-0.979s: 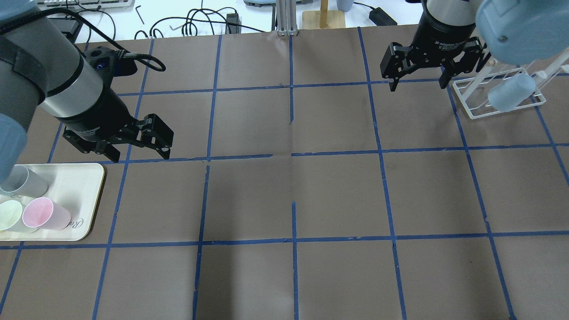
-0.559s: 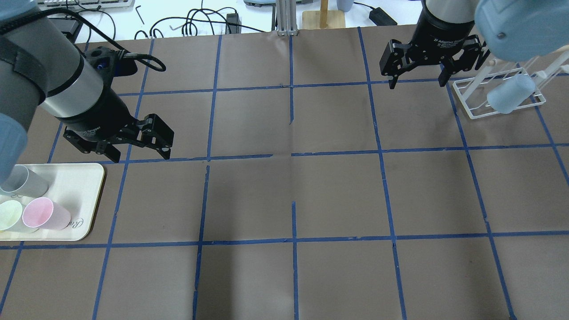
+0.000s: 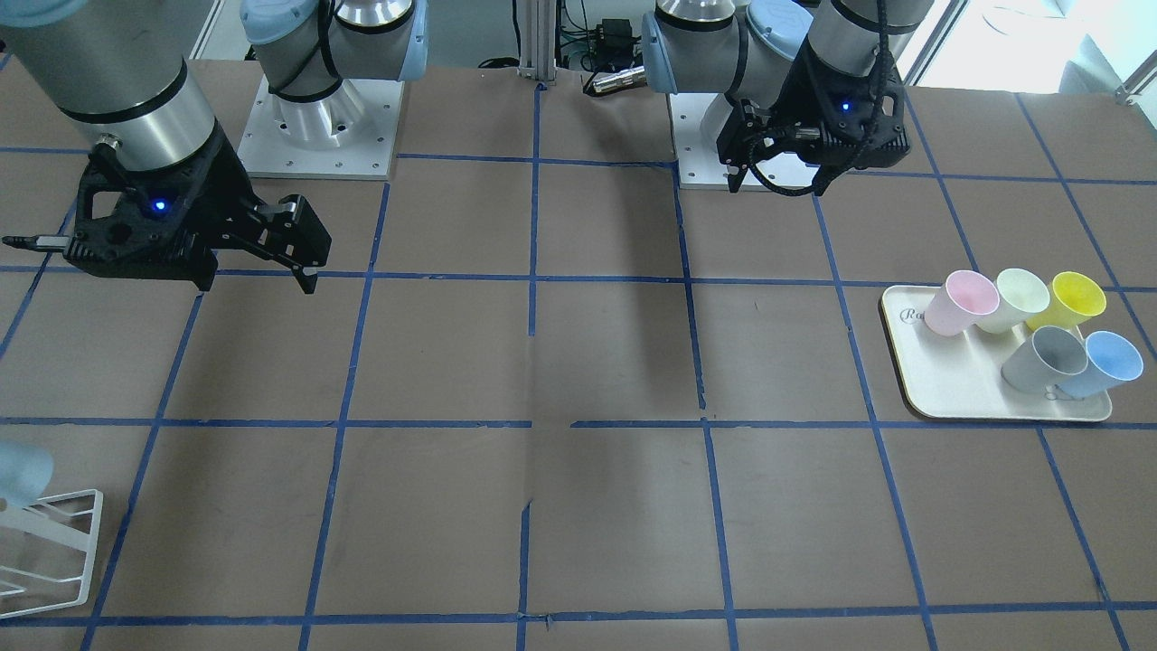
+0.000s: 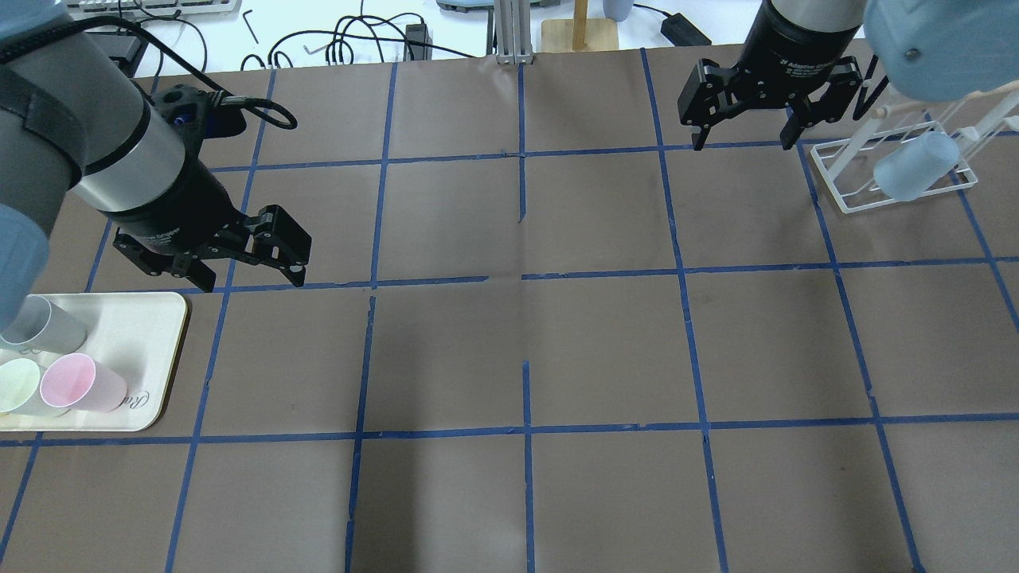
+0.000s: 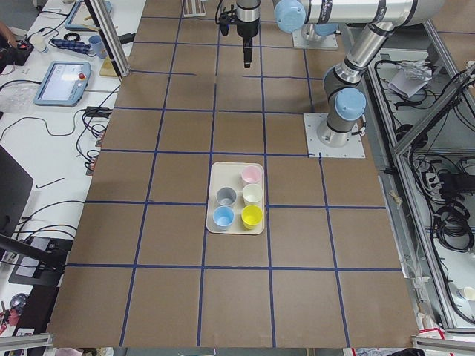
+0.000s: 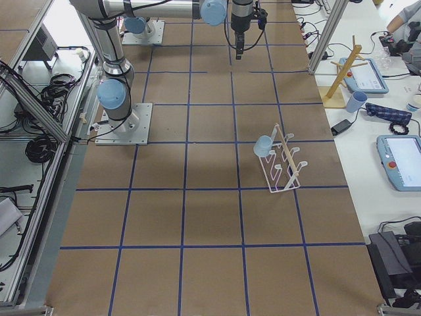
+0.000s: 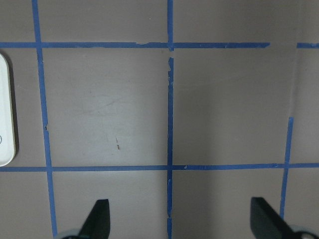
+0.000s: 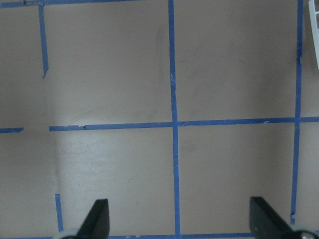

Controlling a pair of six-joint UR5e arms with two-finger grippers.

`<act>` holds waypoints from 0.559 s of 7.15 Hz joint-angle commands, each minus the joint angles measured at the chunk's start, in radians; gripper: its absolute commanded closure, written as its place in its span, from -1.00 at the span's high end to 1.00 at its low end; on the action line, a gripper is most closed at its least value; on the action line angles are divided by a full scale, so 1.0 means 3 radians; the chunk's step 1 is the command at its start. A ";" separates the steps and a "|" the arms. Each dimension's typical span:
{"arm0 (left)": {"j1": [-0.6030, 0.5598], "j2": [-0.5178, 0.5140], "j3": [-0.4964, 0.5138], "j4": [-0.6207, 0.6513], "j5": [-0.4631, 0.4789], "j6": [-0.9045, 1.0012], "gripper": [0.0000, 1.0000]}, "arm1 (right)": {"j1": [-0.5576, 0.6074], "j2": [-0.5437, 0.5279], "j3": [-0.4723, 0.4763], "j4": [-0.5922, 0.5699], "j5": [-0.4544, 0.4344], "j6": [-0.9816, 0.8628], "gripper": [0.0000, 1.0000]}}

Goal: Transfer IKEA cup to right arm and place on rack

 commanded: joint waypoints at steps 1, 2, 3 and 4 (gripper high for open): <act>0.0002 0.0000 0.0002 0.0000 0.0004 0.0000 1.00 | 0.0008 0.0005 0.0014 -0.0014 -0.0003 -0.0008 1.00; 0.0002 0.0000 0.0002 0.0000 0.0004 0.0000 1.00 | 0.0009 0.0005 0.0014 -0.0020 -0.0008 -0.0008 1.00; 0.0007 0.0000 0.0002 0.0000 0.0004 0.0000 1.00 | 0.0009 0.0005 0.0014 -0.0020 -0.0018 -0.0013 1.00; 0.0002 0.0000 0.0002 0.0005 -0.0001 0.0000 1.00 | 0.0004 0.0005 0.0019 -0.0020 -0.0018 -0.0013 1.00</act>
